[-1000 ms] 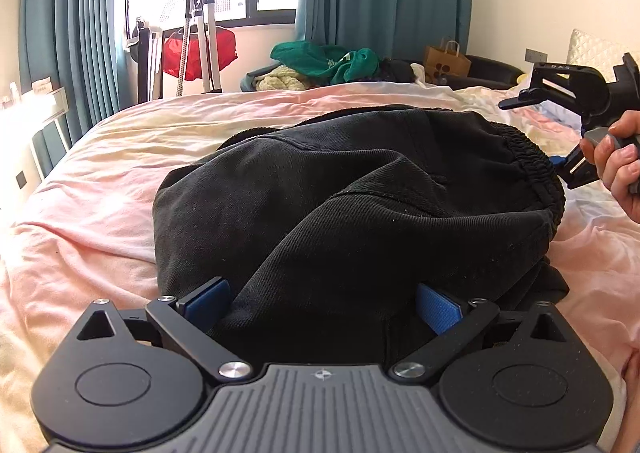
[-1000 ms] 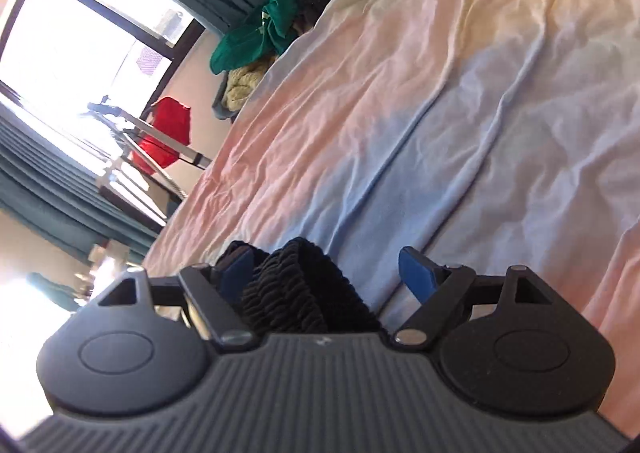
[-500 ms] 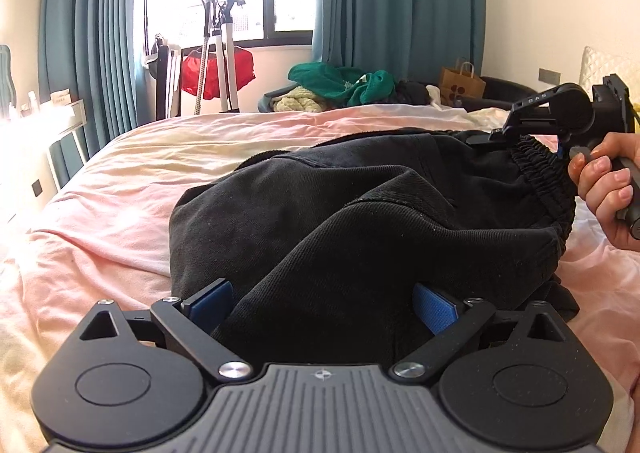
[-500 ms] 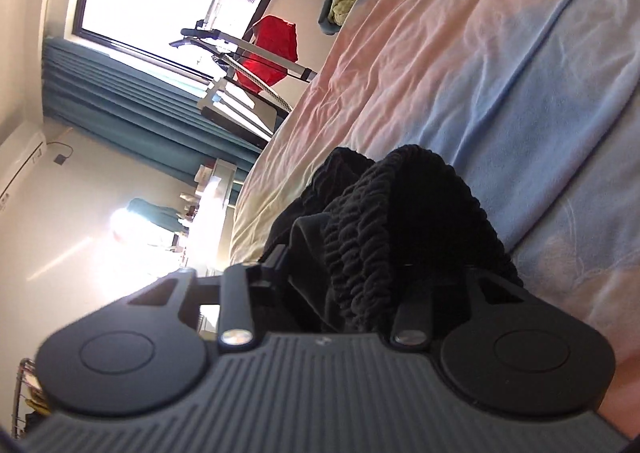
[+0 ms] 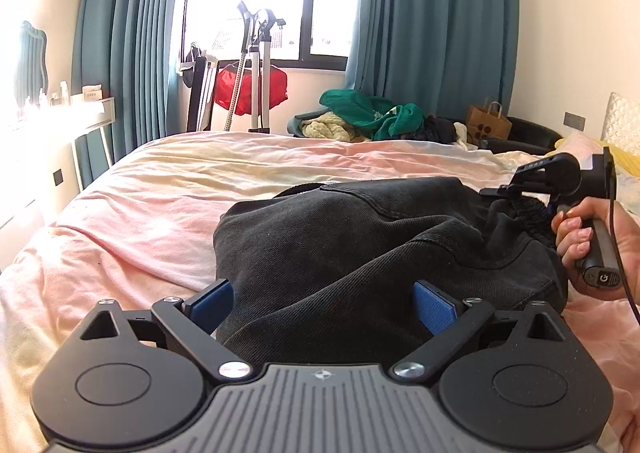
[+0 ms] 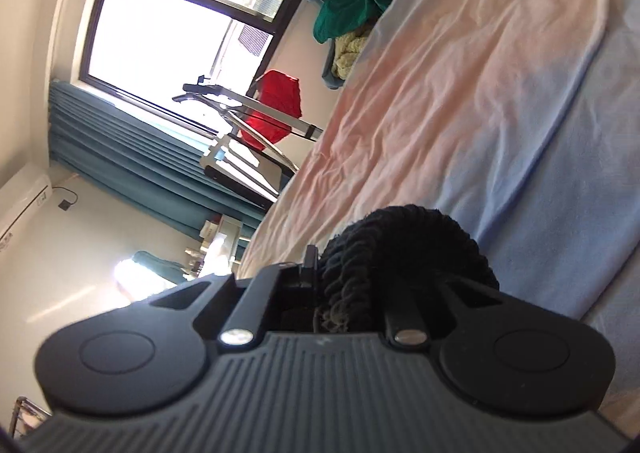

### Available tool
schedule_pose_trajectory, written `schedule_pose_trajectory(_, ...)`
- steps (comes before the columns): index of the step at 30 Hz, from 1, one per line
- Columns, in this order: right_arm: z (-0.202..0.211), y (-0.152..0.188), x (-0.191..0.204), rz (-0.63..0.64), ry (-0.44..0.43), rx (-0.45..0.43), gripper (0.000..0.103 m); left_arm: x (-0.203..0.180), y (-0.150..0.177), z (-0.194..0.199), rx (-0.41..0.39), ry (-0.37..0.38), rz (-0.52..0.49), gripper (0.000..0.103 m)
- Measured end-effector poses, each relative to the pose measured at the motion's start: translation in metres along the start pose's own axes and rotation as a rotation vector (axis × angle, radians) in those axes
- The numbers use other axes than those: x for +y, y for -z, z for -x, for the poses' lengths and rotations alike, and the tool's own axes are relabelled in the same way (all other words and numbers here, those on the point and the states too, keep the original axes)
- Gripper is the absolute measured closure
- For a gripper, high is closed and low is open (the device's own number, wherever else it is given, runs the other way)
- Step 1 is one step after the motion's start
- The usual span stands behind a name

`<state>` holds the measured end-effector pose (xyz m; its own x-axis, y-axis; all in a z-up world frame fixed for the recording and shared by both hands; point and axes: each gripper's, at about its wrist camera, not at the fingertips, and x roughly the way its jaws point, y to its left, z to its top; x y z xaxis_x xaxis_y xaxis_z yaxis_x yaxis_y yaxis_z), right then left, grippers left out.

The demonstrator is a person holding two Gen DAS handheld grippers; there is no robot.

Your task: Fold clothes

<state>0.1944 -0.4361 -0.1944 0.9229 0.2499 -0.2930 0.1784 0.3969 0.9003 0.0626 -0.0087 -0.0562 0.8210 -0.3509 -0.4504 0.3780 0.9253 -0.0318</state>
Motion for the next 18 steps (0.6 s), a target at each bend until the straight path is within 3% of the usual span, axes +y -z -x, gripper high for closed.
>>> schedule_pose_trajectory(3,-0.006,0.003,-0.02,-0.091,-0.063,-0.01,0.09,-0.001,-0.003,-0.006,0.012,0.01,0.002,0.006)
schedule_pose_trajectory(9,0.0,0.007,-0.001,-0.036,-0.044,-0.002,0.089,0.012,-0.002,-0.019,0.032,0.032,0.049,0.005)
schedule_pose_trajectory(12,0.01,0.011,0.014,0.034,-0.006,0.012,0.079,0.024,-0.006,-0.018,0.043,0.068,0.115,0.005)
schedule_pose_trajectory(15,0.031,0.02,0.024,0.072,0.029,0.008,0.057,0.032,-0.007,-0.01,0.022,0.087,0.154,0.005)
schedule_pose_trajectory(16,0.04,0.023,0.026,0.067,0.044,-0.016,0.031,0.035,-0.007,-0.006,0.014,0.09,0.16,0.005)
schedule_pose_trajectory(17,0.05,0.025,0.027,0.06,0.06,-0.047,0.015,0.037,-0.007,-0.003,0.007,0.09,0.166,0.005)
schedule_pose_trajectory(18,0.061,0.026,0.028,0.048,0.061,-0.079,0.014,0.04,-0.008,0.0,-0.001,0.09,0.172,0.005)
